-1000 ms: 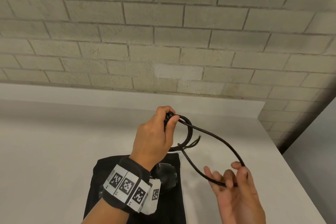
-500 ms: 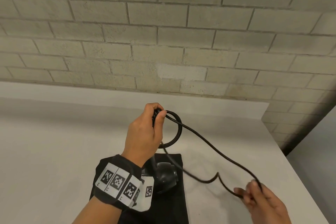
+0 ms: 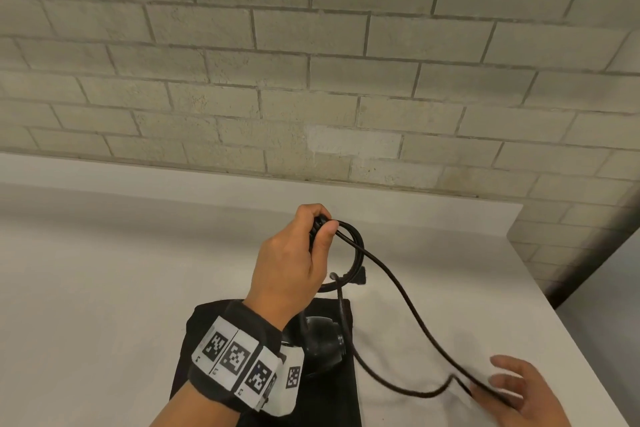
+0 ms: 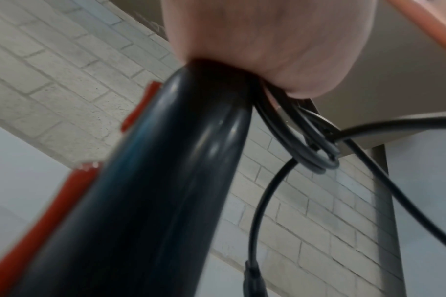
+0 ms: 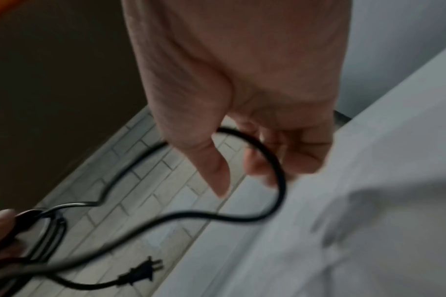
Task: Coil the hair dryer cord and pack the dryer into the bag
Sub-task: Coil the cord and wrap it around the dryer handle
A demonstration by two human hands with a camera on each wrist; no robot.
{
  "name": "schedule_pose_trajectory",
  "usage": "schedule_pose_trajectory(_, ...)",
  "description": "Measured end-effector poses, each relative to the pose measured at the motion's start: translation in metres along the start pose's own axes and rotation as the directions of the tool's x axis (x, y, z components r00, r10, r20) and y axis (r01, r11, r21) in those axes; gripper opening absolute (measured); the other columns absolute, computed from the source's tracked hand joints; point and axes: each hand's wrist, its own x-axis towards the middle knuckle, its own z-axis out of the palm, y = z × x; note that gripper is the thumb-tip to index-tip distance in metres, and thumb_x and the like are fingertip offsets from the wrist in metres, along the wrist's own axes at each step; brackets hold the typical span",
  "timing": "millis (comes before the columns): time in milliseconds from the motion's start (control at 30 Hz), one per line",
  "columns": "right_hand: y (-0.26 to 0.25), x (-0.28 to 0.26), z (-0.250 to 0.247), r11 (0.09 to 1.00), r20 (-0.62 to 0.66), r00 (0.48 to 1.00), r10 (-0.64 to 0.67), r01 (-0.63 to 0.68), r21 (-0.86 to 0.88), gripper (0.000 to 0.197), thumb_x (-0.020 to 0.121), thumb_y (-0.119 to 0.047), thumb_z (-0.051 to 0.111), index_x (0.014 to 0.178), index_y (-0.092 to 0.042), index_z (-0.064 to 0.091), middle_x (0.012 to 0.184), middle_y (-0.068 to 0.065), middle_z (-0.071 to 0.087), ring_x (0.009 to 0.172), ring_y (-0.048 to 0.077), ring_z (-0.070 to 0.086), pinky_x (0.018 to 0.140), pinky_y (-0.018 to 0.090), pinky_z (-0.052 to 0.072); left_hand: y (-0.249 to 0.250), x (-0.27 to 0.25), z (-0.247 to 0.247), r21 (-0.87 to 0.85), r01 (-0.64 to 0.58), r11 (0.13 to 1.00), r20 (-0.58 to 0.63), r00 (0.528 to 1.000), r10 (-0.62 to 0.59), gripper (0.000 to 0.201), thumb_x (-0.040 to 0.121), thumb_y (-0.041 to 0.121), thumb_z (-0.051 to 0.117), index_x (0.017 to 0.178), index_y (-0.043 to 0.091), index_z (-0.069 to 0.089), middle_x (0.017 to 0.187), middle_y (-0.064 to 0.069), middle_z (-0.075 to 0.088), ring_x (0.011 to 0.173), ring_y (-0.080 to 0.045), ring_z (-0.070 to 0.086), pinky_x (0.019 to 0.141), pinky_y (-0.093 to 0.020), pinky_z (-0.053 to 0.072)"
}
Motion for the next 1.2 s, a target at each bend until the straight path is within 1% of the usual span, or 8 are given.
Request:
schedule_pose_trajectory(133, -0.014, -0.021, 0.024, 0.954, 0.237, 0.95, -0.204, 0.247, -0.17, 0.105, 0.037, -0.011, 0.094, 0.128, -0.029, 0.043, 0.123, 0.0, 0.044, 0.107, 0.018, 0.046, 0.094, 0.037, 0.043, 0.004, 0.001, 0.003, 0.03, 0.001, 1.0, 0.007, 1.0, -0.002, 0.04, 0.101, 0.055, 0.026, 0.107, 0.022, 0.05, 0.057, 0.02, 0.036, 0.048, 0.0, 0.043, 0.046, -0.007, 0.029)
schedule_pose_trajectory(300, -0.064, -0.083, 0.075, 0.705, 0.142, 0.691, -0.708, 0.705, 0.084, 0.026, 0.071, -0.021, 0.073, 0.089, -0.036, 0.061, 0.084, -0.012, 0.068, 0.076, 0.011, 0.062, 0.07, 0.016, 0.049, 0.008, 0.001, 0.005, 0.032, 0.003, 0.999, 0.021, 1.0, -0.004, 0.033, 0.101, 0.05, 0.031, 0.108, 0.022, 0.049, 0.055, 0.02, 0.036, 0.046, 0.001, 0.042, 0.046, -0.007, 0.028)
schedule_pose_trajectory(567, -0.083, -0.094, 0.124, 0.936, 0.67, 0.674, -0.311, 0.096, 0.339, 0.019, 0.098, -0.027, 0.047, 0.112, -0.02, 0.057, 0.062, 0.006, 0.061, 0.046, 0.014, 0.047, 0.051, 0.027, 0.043, 0.009, -0.001, 0.005, 0.019, 0.02, 1.0, 0.016, 1.0, -0.021, 0.039, 0.1, 0.053, 0.03, 0.109, 0.022, 0.051, 0.057, 0.021, 0.041, 0.047, 0.001, 0.044, 0.047, -0.008, 0.03)
schedule_pose_trajectory(867, -0.013, -0.059, 0.054, 0.645, 0.641, 0.684, -0.349, 0.671, -0.366, 0.018, 0.093, -0.043, 0.044, 0.082, -0.045, 0.058, 0.076, -0.02, 0.056, 0.086, -0.006, 0.057, 0.109, 0.031, 0.032, -0.003, 0.0, 0.0, -0.023, 0.033, 0.999, -0.001, 0.999, -0.034, 0.035, 0.1, 0.054, 0.028, 0.109, 0.027, 0.047, 0.057, 0.018, 0.04, 0.05, -0.003, 0.046, 0.049, -0.006, 0.031)
schedule_pose_trajectory(1000, 0.06, -0.016, 0.008, 0.657, 0.58, 0.713, -0.394, 0.66, -0.365, 0.097, 0.078, -0.06, 0.018, 0.125, 0.023, 0.027, 0.13, -0.007, 0.052, 0.12, -0.014, 0.045, 0.093, -0.003, 0.024, -0.002, 0.0, 0.002, -0.024, 0.033, 0.999, 0.004, 0.999, -0.033, 0.038, 0.099, 0.058, 0.025, 0.109, 0.028, 0.046, 0.06, 0.018, 0.042, 0.051, -0.006, 0.046, 0.049, -0.008, 0.031)
schedule_pose_trajectory(1033, 0.069, -0.01, 0.001, 0.604, 0.62, 0.679, -0.394, 0.699, -0.382, 0.07, 0.087, -0.047, 0.023, 0.059, -0.075, -0.034, 0.126, -0.029, 0.041, 0.112, -0.033, 0.032, 0.091, -0.01, 0.017, -0.001, 0.0, 0.002, -0.025, 0.031, 0.999, 0.008, 0.999, -0.031, 0.038, 0.099, 0.059, 0.025, 0.109, 0.028, 0.046, 0.06, 0.018, 0.043, 0.051, -0.006, 0.045, 0.049, -0.008, 0.031)
schedule_pose_trajectory(1067, 0.056, -0.004, -0.007, 0.465, 0.621, 0.665, -0.416, 0.742, -0.483, 0.043, 0.091, -0.036, 0.029, 0.115, -0.072, 0.031, 0.129, -0.039, 0.029, 0.113, -0.04, 0.015, 0.098, -0.009, 0.011, 0.0, 0.0, 0.003, -0.023, 0.029, 0.999, 0.012, 0.999, -0.029, 0.039, 0.099, 0.059, 0.024, 0.109, 0.028, 0.045, 0.061, 0.018, 0.043, 0.051, -0.006, 0.045, 0.049, -0.008, 0.031)
schedule_pose_trajectory(1200, 0.024, -0.032, -0.001, 0.575, 0.427, 0.688, -0.586, 0.725, -0.379, 0.027, 0.095, -0.037, 0.037, 0.112, -0.055, 0.048, 0.122, -0.036, 0.05, 0.122, -0.03, 0.027, 0.099, -0.006, 0.021, 0.005, -0.001, 0.004, -0.024, 0.01, 1.0, 0.028, 1.0, -0.009, 0.041, 0.1, 0.059, 0.024, 0.11, 0.026, 0.047, 0.06, 0.02, 0.041, 0.051, -0.002, 0.044, 0.049, -0.007, 0.031)
